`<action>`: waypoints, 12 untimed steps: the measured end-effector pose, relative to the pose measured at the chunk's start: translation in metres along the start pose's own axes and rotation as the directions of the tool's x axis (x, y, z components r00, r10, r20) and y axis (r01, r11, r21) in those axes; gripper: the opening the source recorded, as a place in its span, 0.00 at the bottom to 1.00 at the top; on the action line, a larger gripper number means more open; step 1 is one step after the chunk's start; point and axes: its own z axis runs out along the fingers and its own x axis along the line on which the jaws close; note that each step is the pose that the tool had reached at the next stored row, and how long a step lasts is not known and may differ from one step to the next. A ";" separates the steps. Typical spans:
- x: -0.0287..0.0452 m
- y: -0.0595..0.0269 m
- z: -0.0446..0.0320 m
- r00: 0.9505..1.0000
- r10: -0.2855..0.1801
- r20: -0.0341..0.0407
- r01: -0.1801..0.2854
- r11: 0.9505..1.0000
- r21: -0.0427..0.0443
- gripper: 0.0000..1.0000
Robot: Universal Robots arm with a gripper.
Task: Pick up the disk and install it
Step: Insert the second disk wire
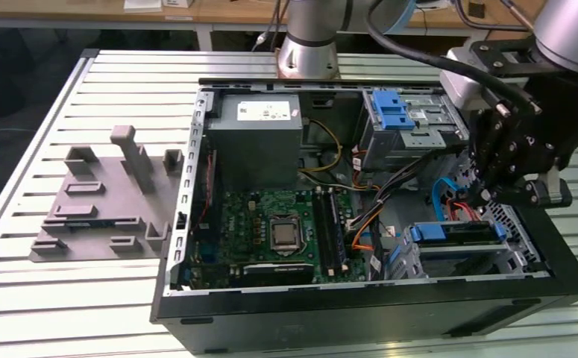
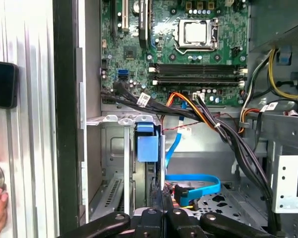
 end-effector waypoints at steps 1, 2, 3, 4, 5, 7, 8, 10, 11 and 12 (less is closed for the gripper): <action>-0.0006 0.0000 -0.0007 1.000 0.000 0.000 0.000 1.000 -0.004 0.11; -0.0010 0.0000 -0.0014 1.000 0.000 0.000 0.000 1.000 -0.009 0.11; -0.0013 -0.0001 -0.0019 1.000 0.000 0.000 0.000 1.000 -0.012 0.11; -0.0014 0.0000 -0.0023 1.000 0.000 0.000 0.000 1.000 -0.015 0.11; -0.0020 -0.0002 -0.0026 1.000 0.000 -0.001 0.000 1.000 -0.020 0.11; -0.0033 -0.0006 -0.0029 1.000 0.000 -0.003 0.000 0.999 -0.035 0.11; -0.0040 -0.0013 -0.0028 1.000 0.000 -0.003 0.000 0.999 -0.044 0.11; -0.0057 -0.0037 -0.0026 1.000 0.000 -0.003 0.000 0.998 -0.058 0.11; -0.0066 -0.0054 -0.0024 1.000 0.000 -0.003 0.000 0.998 -0.062 0.11; -0.0076 -0.0072 -0.0021 1.000 0.000 -0.003 0.000 0.998 -0.066 0.11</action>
